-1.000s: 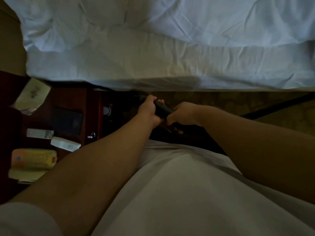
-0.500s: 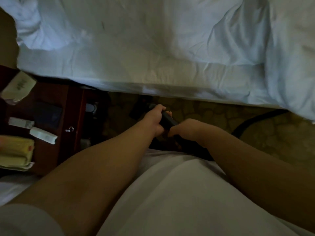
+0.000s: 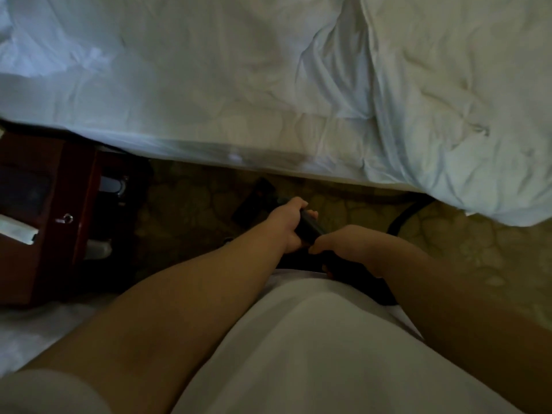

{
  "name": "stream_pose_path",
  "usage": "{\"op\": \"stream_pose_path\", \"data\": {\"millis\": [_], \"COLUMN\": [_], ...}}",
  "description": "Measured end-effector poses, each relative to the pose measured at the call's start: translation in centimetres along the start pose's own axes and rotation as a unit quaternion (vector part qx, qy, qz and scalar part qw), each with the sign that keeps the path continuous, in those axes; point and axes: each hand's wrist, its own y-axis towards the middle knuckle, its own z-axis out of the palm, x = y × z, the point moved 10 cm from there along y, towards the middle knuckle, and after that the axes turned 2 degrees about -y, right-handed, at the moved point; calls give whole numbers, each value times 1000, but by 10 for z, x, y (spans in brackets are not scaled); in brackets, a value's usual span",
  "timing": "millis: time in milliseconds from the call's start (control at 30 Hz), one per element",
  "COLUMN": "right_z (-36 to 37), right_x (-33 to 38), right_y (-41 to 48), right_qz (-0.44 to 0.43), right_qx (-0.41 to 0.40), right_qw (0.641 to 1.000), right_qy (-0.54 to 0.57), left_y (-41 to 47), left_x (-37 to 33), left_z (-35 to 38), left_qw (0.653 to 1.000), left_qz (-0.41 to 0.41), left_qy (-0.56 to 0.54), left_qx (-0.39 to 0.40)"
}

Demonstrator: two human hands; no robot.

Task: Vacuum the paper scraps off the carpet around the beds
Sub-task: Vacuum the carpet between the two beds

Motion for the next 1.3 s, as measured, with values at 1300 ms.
{"op": "stream_pose_path", "data": {"millis": [1300], "right_z": [-75], "right_x": [-443], "right_y": [-196], "right_qz": [-26], "right_qx": [-211], "right_qw": [768], "right_qy": [604], "left_y": [-111], "left_x": [393], "left_z": [343], "left_qw": [803], "left_qz": [-89], "left_qy": [570], "left_qx": [148]}}
